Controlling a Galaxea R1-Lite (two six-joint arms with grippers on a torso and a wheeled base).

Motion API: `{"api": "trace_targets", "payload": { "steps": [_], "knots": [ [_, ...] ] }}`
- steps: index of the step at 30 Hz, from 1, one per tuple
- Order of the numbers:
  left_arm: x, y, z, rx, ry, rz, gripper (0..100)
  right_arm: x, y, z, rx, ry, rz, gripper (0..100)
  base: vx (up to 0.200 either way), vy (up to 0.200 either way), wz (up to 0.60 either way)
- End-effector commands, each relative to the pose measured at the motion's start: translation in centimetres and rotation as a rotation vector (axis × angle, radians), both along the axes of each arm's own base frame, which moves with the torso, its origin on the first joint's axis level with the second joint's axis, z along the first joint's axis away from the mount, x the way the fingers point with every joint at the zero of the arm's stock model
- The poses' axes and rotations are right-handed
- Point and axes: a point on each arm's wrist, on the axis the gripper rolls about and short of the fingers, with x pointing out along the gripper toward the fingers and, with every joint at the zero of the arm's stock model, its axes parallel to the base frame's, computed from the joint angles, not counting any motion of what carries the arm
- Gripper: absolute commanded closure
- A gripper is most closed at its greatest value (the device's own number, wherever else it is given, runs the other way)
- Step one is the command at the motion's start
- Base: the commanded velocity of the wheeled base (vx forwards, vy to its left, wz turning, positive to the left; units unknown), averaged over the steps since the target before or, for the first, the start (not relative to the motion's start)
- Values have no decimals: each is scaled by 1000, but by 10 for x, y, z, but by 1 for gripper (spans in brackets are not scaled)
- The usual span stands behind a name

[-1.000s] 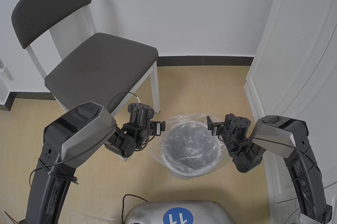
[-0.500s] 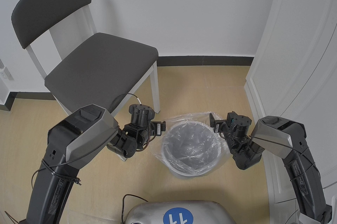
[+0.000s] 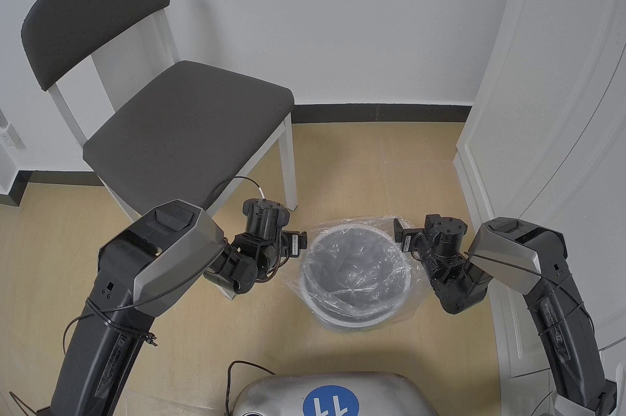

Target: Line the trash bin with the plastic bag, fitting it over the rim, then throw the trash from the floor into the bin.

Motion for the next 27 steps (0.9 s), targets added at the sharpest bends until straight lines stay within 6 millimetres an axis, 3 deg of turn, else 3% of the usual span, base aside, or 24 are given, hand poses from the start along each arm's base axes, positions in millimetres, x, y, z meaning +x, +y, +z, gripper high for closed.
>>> {"api": "trace_targets", "payload": {
  "steps": [1, 15, 20, 22, 27],
  "knots": [
    [1, 1, -7, 9, 19, 4, 0, 0, -3, -5, -2, 16, 1, 0, 0, 0, 0],
    [-3, 3, -15, 40, 83, 4, 0, -2, -5, -8, 7, 52, 3, 0, 0, 0, 0],
    [-5, 6, 2, 38, 64, 14, 0, -14, -7, 28, 38, 43, 36, 0, 0, 0, 0],
    [-12, 10, 21, 38, 57, 10, 0, -32, -11, 48, 36, 91, 87, 0, 0, 0, 0],
    [-26, 15, 37, 56, 79, -15, 0, -51, -15, 71, 34, 193, 116, 0, 0, 0, 0]
  ]
}}
